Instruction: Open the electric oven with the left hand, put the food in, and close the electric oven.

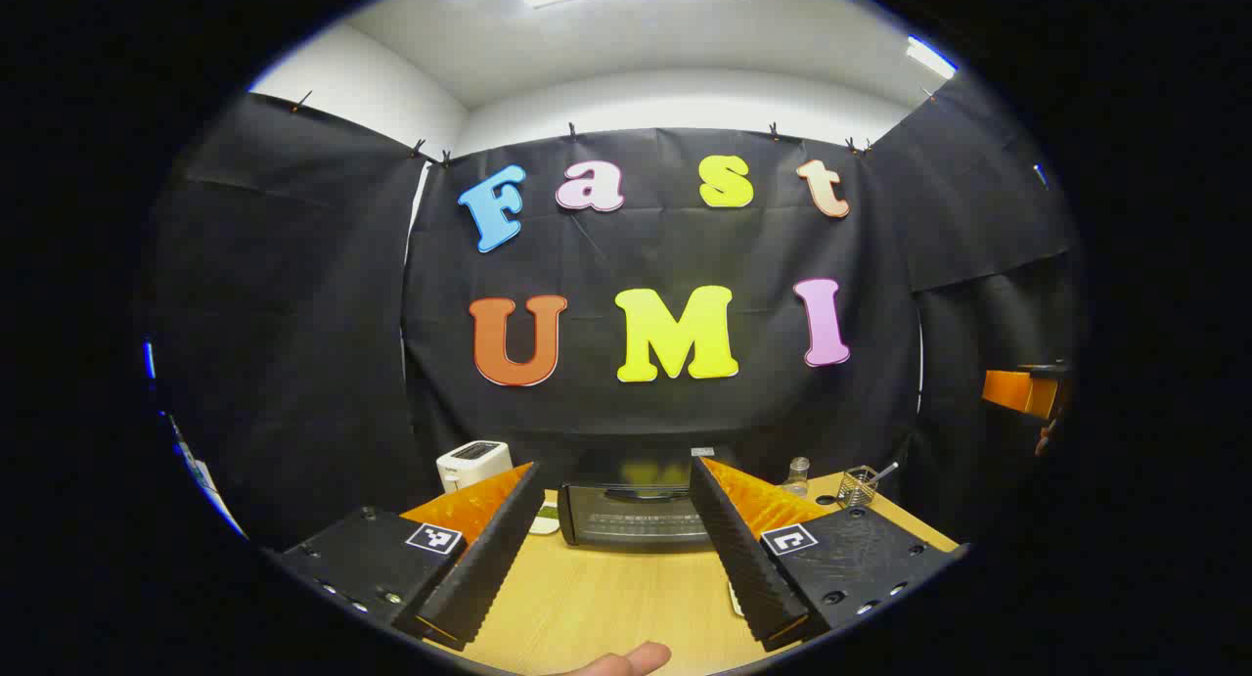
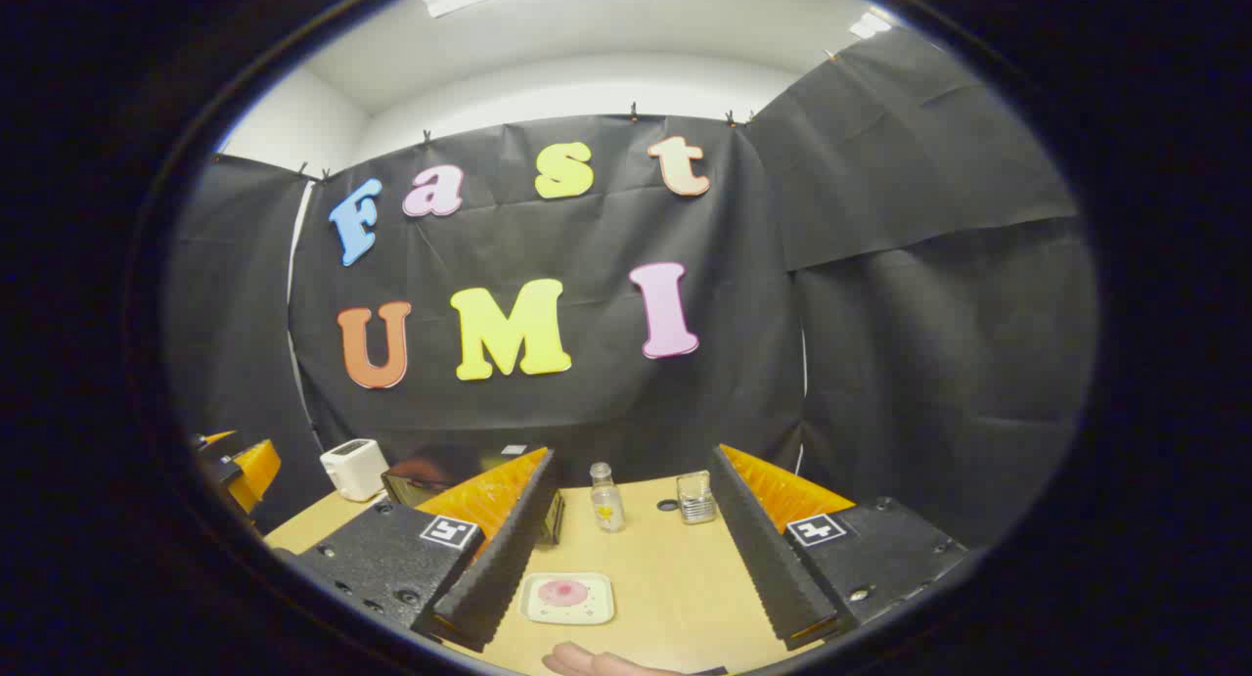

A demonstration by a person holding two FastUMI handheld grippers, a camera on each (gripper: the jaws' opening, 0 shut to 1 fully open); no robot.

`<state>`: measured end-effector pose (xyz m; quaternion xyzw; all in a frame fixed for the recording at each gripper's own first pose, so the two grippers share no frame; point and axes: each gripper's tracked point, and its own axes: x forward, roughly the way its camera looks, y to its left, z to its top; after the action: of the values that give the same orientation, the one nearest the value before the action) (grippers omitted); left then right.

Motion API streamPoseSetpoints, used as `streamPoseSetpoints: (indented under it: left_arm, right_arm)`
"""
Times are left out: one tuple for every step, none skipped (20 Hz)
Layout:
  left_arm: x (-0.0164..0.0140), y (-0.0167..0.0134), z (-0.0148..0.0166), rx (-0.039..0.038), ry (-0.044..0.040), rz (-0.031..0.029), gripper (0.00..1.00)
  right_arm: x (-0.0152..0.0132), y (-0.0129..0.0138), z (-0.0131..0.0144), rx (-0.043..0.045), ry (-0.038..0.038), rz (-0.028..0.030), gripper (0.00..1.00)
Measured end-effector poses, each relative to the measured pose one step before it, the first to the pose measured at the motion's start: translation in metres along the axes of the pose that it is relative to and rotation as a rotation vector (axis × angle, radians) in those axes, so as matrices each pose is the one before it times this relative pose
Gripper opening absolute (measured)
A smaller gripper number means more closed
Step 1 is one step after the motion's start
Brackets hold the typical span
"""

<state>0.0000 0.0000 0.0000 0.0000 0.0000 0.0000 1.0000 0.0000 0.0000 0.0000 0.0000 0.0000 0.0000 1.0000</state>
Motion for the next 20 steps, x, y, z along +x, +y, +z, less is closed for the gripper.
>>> streamPoseSetpoints:
  left_arm:
    - [-0.00097, 0.00558, 0.00130, -0.00437, -0.00212, 0.00325, 0.95]
    - [-0.00102, 0.00418, -0.00042, -0.00698, -0.00190, 0.00280, 0.95]
    - [-0.00067, 0.00192, 0.00058, -0.00933, -0.00389, -0.00679, 0.95]
    - [-0.00089, 0.00065, -0.00095, -0.00671, -0.00249, -0.00614, 0.95]
    - [0.00050, 0.00173, -0.00058, -0.00136, -0.00158, -0.00134, 0.95]
    - [0.00031, 0.00083, -0.00022, 0.00227, 0.00105, 0.00050, 0.95]
    - [-0.00088, 0.00063, -0.00225, 0.00400, 0.00463, -0.00340, 0.95]
    - [-0.00092, 0.00048, -0.00045, 0.00137, 0.00291, -0.00026, 0.95]
    - [-0.00162, -0.00056, -0.00074, -0.00312, 0.00729, -0.00803, 0.95]
    - [-0.00070, -0.00209, 0.00225, -0.00346, -0.00338, -0.00588, 0.95]
    - [-0.00122, -0.00130, 0.00375, -0.00531, -0.00887, -0.00820, 0.95]
    - [-0.00133, -0.00012, 0.00294, -0.00589, -0.00750, -0.00728, 0.95]
    - [-0.00079, -0.00162, 0.00171, -0.00567, -0.00441, -0.00886, 0.95]
    - [0.00035, -0.00199, 0.00184, -0.00590, -0.00360, -0.00839, 0.95]
    - [-0.00019, -0.00021, 0.00350, -0.00461, -0.00592, -0.00214, 0.95]
    - [0.00212, 0.00255, 0.00259, -0.00514, -0.00677, 0.00489, 0.95]
    - [0.00277, 0.00306, 0.00256, -0.01138, -0.01209, 0.01323, 0.95]
    - [0.00256, 0.00353, 0.00590, -0.02076, -0.02297, 0.01924, 0.95]
    - [0.00497, 0.00152, 0.00700, -0.01947, -0.02497, 0.00677, 0.95]
    - [0.00650, -0.00267, 0.00196, -0.01187, -0.01358, -0.00099, 0.95]
  right_arm:
    - [-0.00295, -0.00100, 0.00434, -0.00191, -0.01474, -0.00401, 0.96]
    - [-0.00247, -0.00128, 0.00235, -0.00343, -0.01108, -0.00399, 0.96]
    - [-0.00154, -0.00164, 0.00178, -0.00426, -0.00834, -0.00213, 0.96]
    - [-0.00145, -0.00066, 0.00097, -0.00618, -0.00670, 0.00233, 0.96]
    - [-0.00112, 0.00040, 0.00065, -0.00827, -0.00163, 0.00305, 0.96]
    - [-0.00096, -0.00061, 0.00010, -0.00722, -0.00115, 0.00073, 0.96]
    - [-0.00071, -0.00073, 0.00088, -0.00368, -0.00065, 0.00033, 0.96]
    - [-0.00145, 0.00015, 0.00034, -0.00205, -0.00156, 0.00299, 0.96]
    - [-0.00147, 0.00003, 0.00091, 0.00107, -0.00314, 0.00304, 0.96]
    - [-0.00087, 0.00074, 0.00041, 0.00163, -0.00192, 0.00498, 0.96]
    - [-0.00129, 0.00089, 0.00000, 0.00108, 0.00054, 0.00362, 0.96]
    - [-0.00078, -0.00046, -0.00214, -0.00028, 0.00215, 0.00215, 0.96]
    - [-0.00046, 0.00088, -0.00137, -0.00204, 0.00378, 0.00118, 0.96]
    - [-0.00003, 0.00061, -0.00131, -0.00238, 0.00421, 0.00285, 0.96]
    - [0.00018, 0.00026, -0.00080, -0.00260, 0.00307, 0.00215, 0.96]
    - [-0.00031, -0.00032, -0.00087, -0.00273, 0.00026, 0.00178, 0.96]
    - [0.00046, 0.00032, 0.00122, -0.00296, -0.00225, 0.00064, 0.96]
    - [0.00003, -0.00107, -0.00036, -0.00211, -0.00264, -0.00189, 0.96]
    - [-0.00017, -0.00071, 0.00115, -0.00177, -0.00219, -0.00077, 0.96]
    - [-0.00045, 0.00090, -0.00028, -0.00119, -0.00251, 0.00245, 0.96]
